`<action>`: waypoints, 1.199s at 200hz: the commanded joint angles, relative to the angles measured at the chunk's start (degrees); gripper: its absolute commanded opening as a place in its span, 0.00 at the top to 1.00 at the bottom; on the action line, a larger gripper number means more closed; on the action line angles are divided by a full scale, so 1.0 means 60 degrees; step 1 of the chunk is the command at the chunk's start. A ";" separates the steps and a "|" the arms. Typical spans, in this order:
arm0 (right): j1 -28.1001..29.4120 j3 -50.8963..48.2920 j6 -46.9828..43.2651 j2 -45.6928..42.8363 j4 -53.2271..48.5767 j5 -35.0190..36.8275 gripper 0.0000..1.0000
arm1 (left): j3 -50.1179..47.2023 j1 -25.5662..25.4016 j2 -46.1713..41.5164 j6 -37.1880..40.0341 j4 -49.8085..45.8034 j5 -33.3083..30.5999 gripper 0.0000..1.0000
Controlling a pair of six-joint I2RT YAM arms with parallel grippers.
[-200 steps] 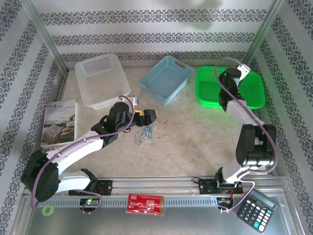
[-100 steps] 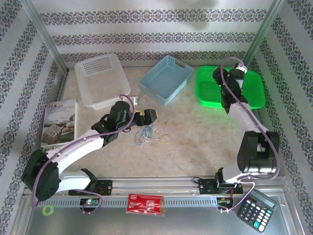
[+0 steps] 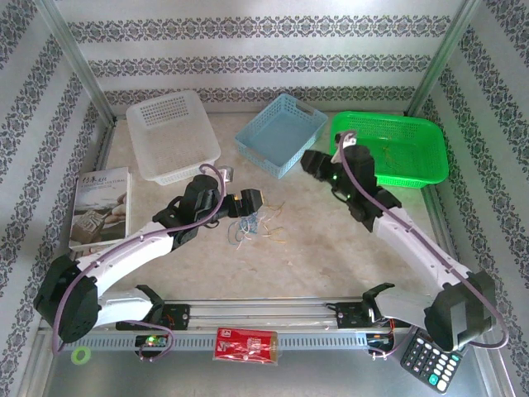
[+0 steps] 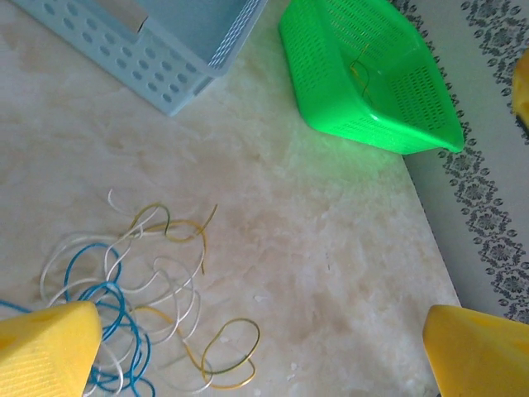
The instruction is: Untangle the cables
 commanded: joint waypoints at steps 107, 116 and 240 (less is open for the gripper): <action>0.3430 -0.3643 0.1744 -0.0780 0.0059 0.1745 0.48 | 0.0001 0.0107 0.0004 0.0302 -0.1392 0.1466 0.00; 0.3359 -0.3910 0.1797 -0.1008 0.0101 0.1824 0.48 | 0.0143 0.0011 0.0186 0.0530 -0.1508 0.1466 0.02; 0.0526 -0.5234 0.1633 -0.4199 -0.0973 0.0056 0.45 | 0.4472 -0.2445 0.4807 0.3808 -0.4380 -0.1557 0.37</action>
